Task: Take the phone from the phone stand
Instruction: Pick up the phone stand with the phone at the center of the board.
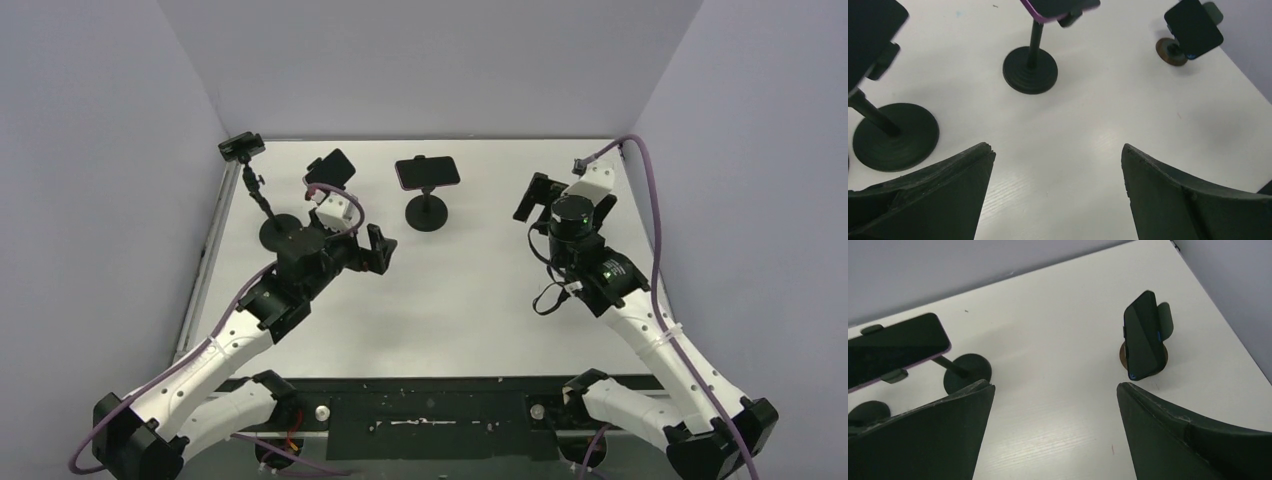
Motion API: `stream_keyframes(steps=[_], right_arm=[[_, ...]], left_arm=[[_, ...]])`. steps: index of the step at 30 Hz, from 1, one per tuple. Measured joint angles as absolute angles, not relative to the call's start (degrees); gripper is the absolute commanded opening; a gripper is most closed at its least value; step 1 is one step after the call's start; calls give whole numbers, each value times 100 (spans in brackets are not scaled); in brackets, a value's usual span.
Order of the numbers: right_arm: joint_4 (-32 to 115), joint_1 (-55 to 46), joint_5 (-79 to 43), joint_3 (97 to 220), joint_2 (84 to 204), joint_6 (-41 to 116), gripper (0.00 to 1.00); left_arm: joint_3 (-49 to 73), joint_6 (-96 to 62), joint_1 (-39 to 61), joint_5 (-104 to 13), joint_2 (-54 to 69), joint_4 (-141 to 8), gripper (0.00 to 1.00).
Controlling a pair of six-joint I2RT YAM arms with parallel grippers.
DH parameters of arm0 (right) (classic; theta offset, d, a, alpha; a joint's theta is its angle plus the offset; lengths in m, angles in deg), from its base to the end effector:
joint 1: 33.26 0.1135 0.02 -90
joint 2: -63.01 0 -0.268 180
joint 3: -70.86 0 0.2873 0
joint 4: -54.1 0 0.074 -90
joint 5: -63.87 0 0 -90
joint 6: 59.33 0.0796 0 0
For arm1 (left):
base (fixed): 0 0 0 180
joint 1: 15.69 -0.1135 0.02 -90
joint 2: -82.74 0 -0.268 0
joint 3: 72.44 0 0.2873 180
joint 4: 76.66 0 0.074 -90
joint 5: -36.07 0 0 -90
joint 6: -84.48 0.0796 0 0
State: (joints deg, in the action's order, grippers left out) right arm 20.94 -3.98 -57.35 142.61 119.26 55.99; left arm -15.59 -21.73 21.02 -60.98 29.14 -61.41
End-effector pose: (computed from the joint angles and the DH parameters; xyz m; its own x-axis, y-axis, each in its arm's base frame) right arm 0.2673 0.1026 0.3700 -0.2338 0.2882 -0.9286 0.1245 0.9561 0.2654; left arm 0.2443 -0.1700 0.3137 -0.2988 -0.1228 -0.9464 0.4307 0.8676 -0.2486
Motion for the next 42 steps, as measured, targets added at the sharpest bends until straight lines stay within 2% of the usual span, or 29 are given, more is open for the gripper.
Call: stream_keyframes(steps=[4, 10, 23, 28, 33, 38, 42], right_arm=[[2186, -739, -5337, 13818, 11992, 5724, 95], [2555, -1727, -4220, 13442, 12359, 6058, 94], [4778, -1756, -1707, 13206, 13526, 7280, 91], [5226, -1760, -1276, 13190, 13683, 7630, 91], [5397, -1782, -959, 13160, 13587, 7623, 92], [5384, -1683, -868, 12998, 13235, 7426, 92], [5268, -1362, -909, 12939, 12905, 7206, 94]], left_arm=[[-2158, -2156, 2102, -5713, 3075, -6364, 97], [-2228, -2123, 2102, -5453, 3202, -6639, 97], [-2206, -2331, 2062, -5796, 3307, -6875, 97], [-1199, -2973, 1621, -5794, 2343, -6827, 89], [-484, -3926, 823, -5156, 1519, -7291, 86], [-121, -4639, 751, -4633, 741, -7433, 79], [222, -5001, 749, -4369, 164, -7463, 79]])
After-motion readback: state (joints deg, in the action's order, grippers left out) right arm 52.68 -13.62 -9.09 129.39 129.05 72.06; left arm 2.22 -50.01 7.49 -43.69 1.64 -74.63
